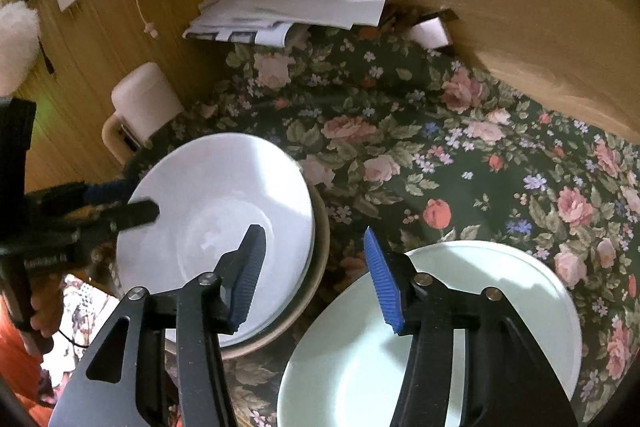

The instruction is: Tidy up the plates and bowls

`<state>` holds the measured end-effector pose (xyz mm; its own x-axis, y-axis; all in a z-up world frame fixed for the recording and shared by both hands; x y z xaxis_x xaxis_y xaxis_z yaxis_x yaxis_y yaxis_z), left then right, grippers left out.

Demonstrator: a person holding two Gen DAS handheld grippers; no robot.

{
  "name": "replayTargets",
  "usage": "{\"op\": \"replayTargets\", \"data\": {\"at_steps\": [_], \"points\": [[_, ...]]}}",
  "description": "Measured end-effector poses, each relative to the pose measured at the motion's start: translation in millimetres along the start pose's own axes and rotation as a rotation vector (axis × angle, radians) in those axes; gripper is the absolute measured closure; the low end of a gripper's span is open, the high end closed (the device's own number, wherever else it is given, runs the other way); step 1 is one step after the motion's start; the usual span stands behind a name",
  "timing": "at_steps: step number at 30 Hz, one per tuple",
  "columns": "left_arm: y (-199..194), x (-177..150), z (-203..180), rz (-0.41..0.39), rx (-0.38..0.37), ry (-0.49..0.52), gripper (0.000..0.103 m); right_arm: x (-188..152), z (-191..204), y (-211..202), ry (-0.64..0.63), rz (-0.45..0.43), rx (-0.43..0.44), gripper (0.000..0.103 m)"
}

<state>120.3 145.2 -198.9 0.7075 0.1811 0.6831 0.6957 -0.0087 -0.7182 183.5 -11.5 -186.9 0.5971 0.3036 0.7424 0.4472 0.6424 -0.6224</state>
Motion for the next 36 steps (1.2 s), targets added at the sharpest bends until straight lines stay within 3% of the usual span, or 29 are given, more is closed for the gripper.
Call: {"op": "replayTargets", "data": {"at_steps": [14,20,36], "points": [[15,-22,-7,0.053,-0.113,-0.057,0.043,-23,17,26,0.002,0.098,0.015,0.059],[23,-26,-14,0.066,-0.143,-0.04,0.055,-30,20,33,-0.001,0.137,-0.013,0.067],[24,-16,-16,0.0,-0.059,-0.012,0.056,-26,14,28,0.047,0.103,-0.026,0.074]]}}
Point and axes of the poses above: each gripper's, at about its wrist camera, not at the fingertips, and y roughly the way its jaws point, z to its left, x to its top, the point moved 9 cm from there along y, roughly the way its jaws point, and after that the axes turned 8 degrees about -z, right-handed, at the moved point
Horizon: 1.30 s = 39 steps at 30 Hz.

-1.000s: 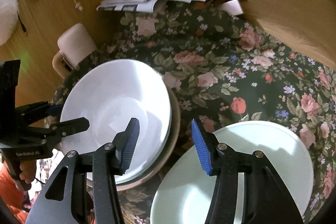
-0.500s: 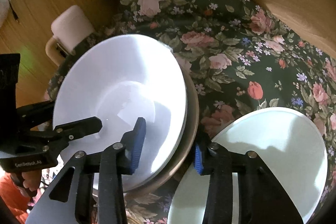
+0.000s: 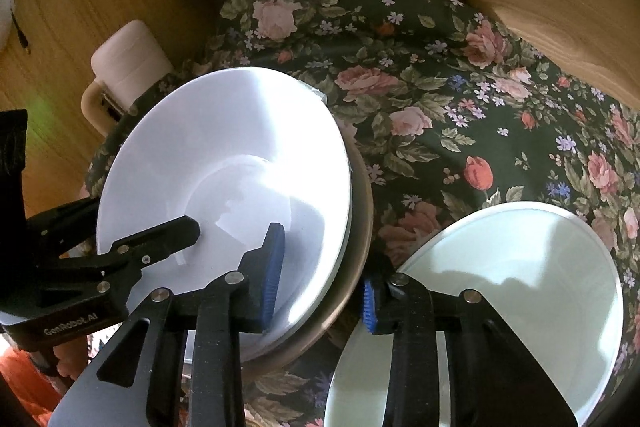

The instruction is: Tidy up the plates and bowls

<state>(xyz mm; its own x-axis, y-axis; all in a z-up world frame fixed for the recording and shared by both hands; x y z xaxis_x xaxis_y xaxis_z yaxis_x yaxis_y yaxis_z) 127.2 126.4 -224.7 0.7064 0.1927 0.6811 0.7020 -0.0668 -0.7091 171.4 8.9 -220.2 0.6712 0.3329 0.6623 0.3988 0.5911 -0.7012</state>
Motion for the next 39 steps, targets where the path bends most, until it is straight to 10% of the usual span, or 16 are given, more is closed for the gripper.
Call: {"op": "replayTargets", "data": {"at_steps": [39], "points": [[-14,32,-115,-0.038,-0.155,0.129,0.056,5,-76,-106,0.171,-0.203,-0.125,0.076]]}}
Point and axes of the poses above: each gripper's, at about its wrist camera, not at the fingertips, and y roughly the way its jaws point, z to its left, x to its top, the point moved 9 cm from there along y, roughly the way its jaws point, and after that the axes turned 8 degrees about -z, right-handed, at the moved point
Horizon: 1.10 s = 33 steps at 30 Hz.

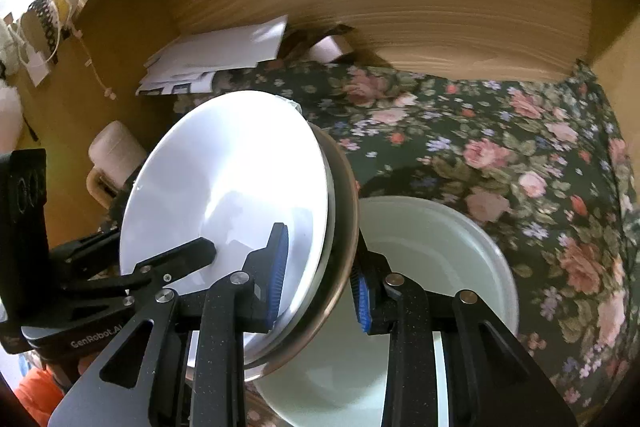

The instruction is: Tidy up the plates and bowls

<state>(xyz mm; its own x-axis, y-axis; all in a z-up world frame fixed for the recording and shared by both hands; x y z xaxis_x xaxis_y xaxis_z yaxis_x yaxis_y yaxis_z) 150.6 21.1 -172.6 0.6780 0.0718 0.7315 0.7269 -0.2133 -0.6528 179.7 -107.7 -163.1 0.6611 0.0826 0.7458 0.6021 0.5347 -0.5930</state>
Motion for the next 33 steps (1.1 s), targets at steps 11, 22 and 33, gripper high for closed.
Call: {"op": "replayTargets", "data": {"at_steps": [11,22,33], "points": [[21,-7,-36,0.049,-0.051,0.041,0.056,-17,-38,-17,0.057,0.009,-0.048,0.076],[44,-14,-61,0.113,-0.068,0.072,0.056,-33,-67,-14,0.132,0.041,-0.053,0.076],[48,-9,-63,0.084,-0.064,0.082,0.057,-30,-71,-14,0.127,0.01,-0.016,0.071]]}}
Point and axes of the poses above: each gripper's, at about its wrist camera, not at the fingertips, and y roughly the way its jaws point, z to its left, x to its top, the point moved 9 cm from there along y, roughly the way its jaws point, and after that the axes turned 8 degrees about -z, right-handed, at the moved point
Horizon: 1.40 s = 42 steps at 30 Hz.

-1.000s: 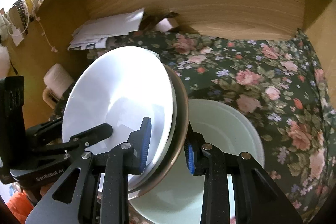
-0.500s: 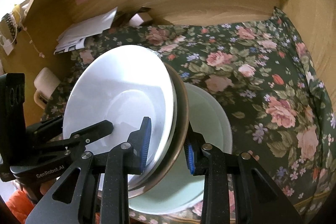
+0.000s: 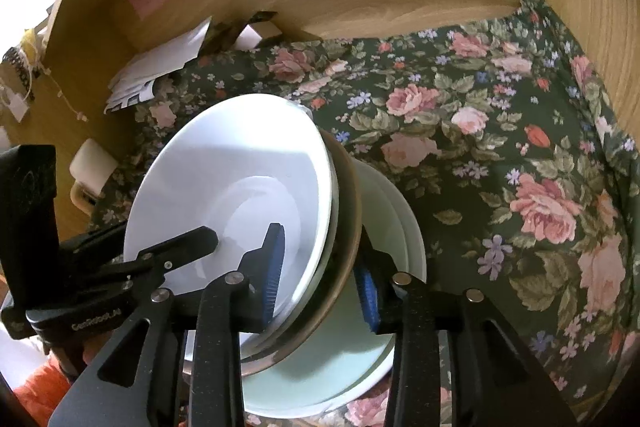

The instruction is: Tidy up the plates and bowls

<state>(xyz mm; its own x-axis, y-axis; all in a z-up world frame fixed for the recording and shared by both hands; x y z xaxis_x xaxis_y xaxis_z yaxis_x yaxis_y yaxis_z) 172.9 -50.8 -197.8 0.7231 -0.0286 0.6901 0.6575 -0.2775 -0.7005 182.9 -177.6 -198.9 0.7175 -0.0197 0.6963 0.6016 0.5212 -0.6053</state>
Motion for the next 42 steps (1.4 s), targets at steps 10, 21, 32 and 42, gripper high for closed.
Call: {"op": "replayTargets", "data": {"at_steps": [10,21,32,42], "points": [[-32,29,10,-0.154,0.086,0.001,0.051,34,10,-52,-0.144,-0.198,-0.089,0.055],[-126,58,-13,-0.46,0.13,0.037,0.035,52,58,-126,-0.236,-0.454,-0.041,0.037],[-202,52,-38,-0.679,0.181,0.068,0.003,44,81,-163,-0.268,-0.569,-0.001,0.019],[-218,42,-46,-0.731,0.195,0.076,0.0,37,84,-178,-0.27,-0.612,0.001,0.0]]}}
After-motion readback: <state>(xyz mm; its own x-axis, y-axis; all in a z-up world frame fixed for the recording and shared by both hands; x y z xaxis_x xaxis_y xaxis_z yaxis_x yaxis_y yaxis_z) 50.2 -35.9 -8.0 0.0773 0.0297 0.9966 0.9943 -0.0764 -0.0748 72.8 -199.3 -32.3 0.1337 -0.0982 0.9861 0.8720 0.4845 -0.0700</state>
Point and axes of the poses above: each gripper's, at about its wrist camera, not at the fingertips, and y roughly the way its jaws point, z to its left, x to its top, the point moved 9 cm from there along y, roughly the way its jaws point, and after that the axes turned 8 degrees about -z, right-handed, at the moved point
